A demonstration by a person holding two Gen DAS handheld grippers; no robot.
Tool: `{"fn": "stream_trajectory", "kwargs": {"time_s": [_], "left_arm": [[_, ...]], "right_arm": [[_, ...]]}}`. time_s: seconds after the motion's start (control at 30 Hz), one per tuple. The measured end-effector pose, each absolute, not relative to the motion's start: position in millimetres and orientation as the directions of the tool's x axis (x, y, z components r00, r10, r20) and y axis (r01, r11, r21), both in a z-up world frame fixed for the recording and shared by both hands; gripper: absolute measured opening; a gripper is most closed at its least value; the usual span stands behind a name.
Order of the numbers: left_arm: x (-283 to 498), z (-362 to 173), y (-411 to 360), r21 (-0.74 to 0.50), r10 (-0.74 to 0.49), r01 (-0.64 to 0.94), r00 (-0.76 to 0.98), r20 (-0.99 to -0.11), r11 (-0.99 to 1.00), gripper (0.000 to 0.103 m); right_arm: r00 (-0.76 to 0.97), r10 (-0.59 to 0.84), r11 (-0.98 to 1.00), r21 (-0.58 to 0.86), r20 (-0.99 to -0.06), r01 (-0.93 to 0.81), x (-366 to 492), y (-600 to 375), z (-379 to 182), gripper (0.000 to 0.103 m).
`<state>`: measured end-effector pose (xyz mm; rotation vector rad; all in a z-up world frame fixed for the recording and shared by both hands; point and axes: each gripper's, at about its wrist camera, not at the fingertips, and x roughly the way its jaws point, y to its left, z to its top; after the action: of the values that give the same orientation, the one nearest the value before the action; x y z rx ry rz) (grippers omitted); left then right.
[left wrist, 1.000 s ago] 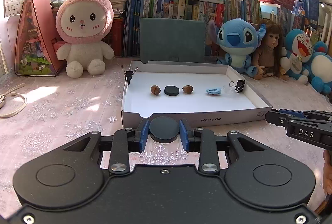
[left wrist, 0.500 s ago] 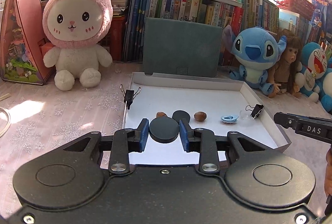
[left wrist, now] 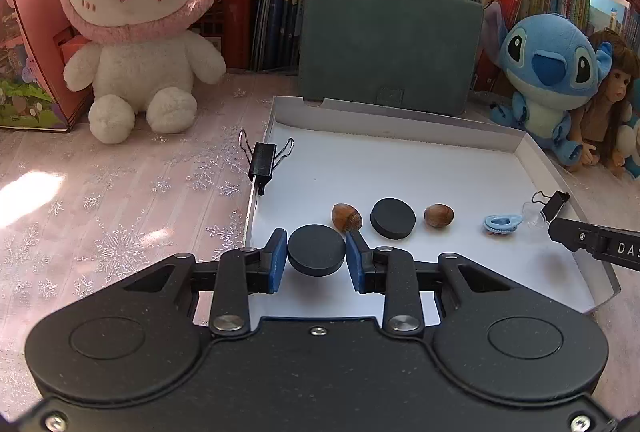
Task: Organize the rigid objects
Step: 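Carry the lid with the left tool while the right tool carries the cup into the tray, then open both grippers to release the lid and cup in the tray, then withdraw both tools up and away from the tray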
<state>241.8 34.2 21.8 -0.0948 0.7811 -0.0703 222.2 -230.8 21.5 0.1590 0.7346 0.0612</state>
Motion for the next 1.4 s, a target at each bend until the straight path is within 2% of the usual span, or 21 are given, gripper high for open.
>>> {"fn": "stream_trajectory", "kwargs": {"time_s": [0.6, 0.67, 0.73, 0.8, 0.83, 0.93, 1.1, 1.4], "left_arm": [[248.7, 13.9, 24.9, -0.048, -0.068, 0.047, 0.718, -0.693, 0.998, 0.03], [247.8, 13.4, 24.0, -0.047, -0.067, 0.048, 0.719, -0.692, 0.998, 0.03], [246.9, 13.9, 23.9, -0.05, -0.071, 0.05, 0.717, -0.693, 0.997, 0.03], [244.8, 15.9, 25.2, -0.056, -0.074, 0.049, 0.718, -0.692, 0.997, 0.036], [243.0, 17.5, 25.7, -0.057, -0.075, 0.049, 0.723, -0.687, 0.997, 0.039], [236.1, 24.4, 25.9, -0.051, -0.074, 0.054, 0.734, -0.675, 0.997, 0.047], [215.9, 39.0, 27.1, -0.048, -0.093, 0.08, 0.764, -0.639, 0.996, 0.064], [169.1, 53.4, 22.8, -0.044, -0.143, 0.147, 0.788, -0.599, 0.988, 0.078]], "right_arm": [[0.727, 0.049, 0.997, 0.08, -0.685, 0.008, 230.0, -219.2, 7.7, 0.038], [0.729, 0.047, 0.998, 0.069, -0.683, 0.001, 229.2, -217.6, 7.3, 0.042], [0.729, 0.05, 0.998, 0.067, -0.682, -0.006, 228.6, -217.1, 7.1, 0.043], [0.731, 0.052, 0.998, 0.068, -0.68, -0.008, 227.2, -217.2, 7.6, 0.047], [0.733, 0.052, 0.998, 0.068, -0.678, -0.008, 226.1, -217.4, 8.1, 0.055], [0.74, 0.06, 0.997, 0.073, -0.67, -0.015, 221.0, -217.6, 11.1, 0.056], [0.764, 0.072, 0.997, 0.058, -0.641, -0.045, 203.7, -216.8, 18.5, 0.066], [0.802, 0.143, 0.989, 0.051, -0.58, -0.14, 157.5, -210.5, 30.6, 0.082]]}}
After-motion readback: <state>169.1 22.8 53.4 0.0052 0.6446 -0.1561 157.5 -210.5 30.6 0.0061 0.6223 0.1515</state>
